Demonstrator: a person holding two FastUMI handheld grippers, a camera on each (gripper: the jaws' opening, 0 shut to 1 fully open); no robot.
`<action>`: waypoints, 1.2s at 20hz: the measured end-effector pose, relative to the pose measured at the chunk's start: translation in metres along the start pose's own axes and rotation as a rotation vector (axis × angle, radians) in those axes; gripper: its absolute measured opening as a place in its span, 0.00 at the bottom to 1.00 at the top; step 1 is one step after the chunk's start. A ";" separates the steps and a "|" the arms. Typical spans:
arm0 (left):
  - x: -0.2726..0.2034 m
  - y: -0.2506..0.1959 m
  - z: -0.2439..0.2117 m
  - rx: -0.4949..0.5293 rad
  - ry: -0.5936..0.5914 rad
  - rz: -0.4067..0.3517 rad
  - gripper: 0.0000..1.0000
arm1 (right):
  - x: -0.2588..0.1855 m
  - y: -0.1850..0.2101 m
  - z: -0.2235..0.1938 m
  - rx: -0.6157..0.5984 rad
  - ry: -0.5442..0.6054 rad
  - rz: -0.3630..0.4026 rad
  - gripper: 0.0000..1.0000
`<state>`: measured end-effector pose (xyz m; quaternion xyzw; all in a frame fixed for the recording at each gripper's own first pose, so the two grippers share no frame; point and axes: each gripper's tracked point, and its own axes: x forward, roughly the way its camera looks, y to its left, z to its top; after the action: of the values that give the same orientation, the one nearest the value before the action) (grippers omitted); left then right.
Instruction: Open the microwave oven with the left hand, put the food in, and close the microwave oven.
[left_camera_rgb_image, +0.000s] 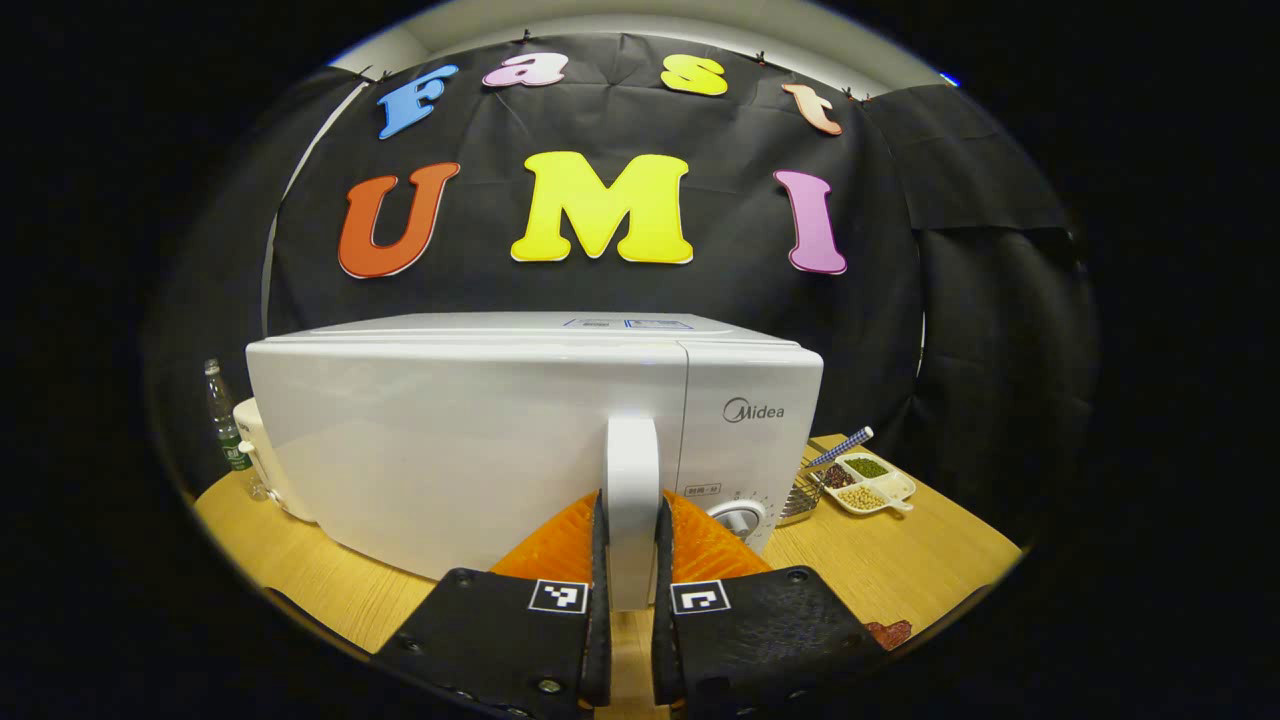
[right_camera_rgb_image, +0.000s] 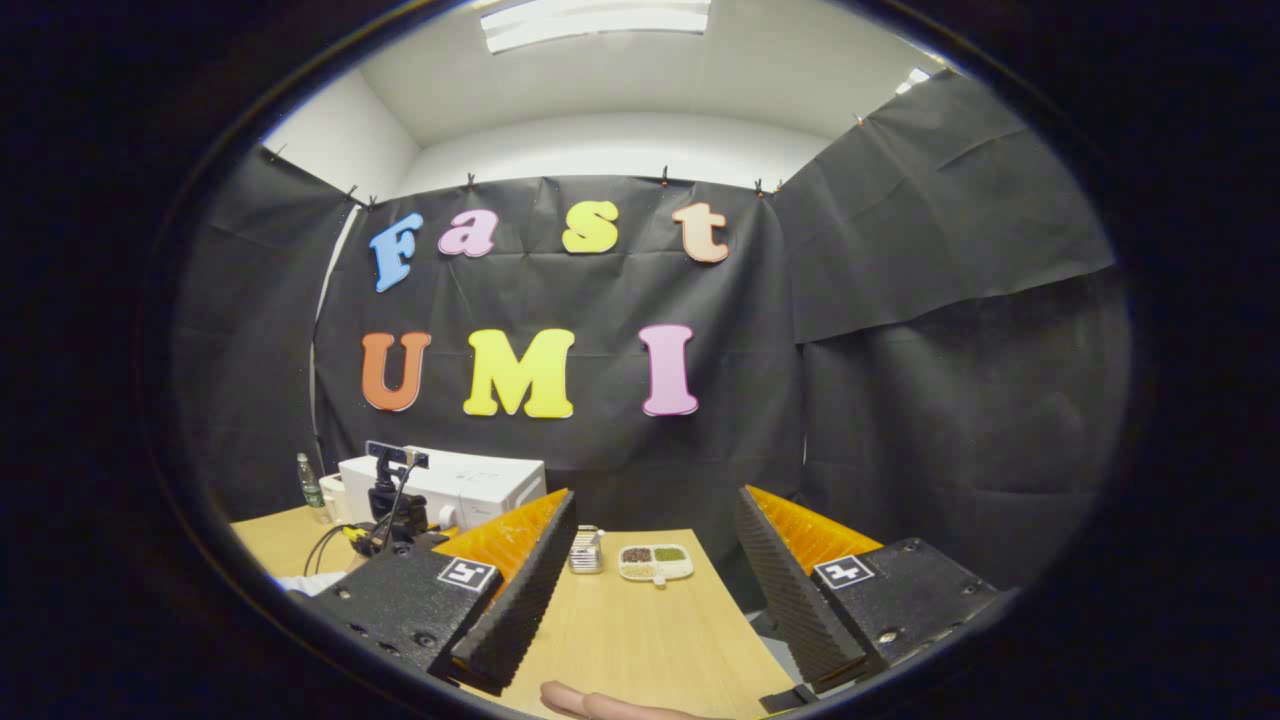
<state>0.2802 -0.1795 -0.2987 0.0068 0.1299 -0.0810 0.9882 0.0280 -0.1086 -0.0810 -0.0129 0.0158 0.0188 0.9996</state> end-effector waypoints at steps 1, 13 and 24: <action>-0.002 0.002 0.001 0.004 -0.004 0.011 0.13 | -0.001 0.000 -0.003 -0.003 0.002 -0.001 1.00; -0.109 0.025 -0.017 -0.014 -0.043 -0.065 0.18 | 0.009 0.006 -0.030 0.012 0.105 -0.025 1.00; -0.222 0.130 -0.040 -0.062 -0.048 -0.017 0.28 | -0.016 0.030 -0.014 0.006 0.074 -0.009 1.00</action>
<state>0.0797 -0.0146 -0.2809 -0.0271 0.1085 -0.0855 0.9900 0.0099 -0.0794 -0.0950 -0.0106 0.0528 0.0139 0.9985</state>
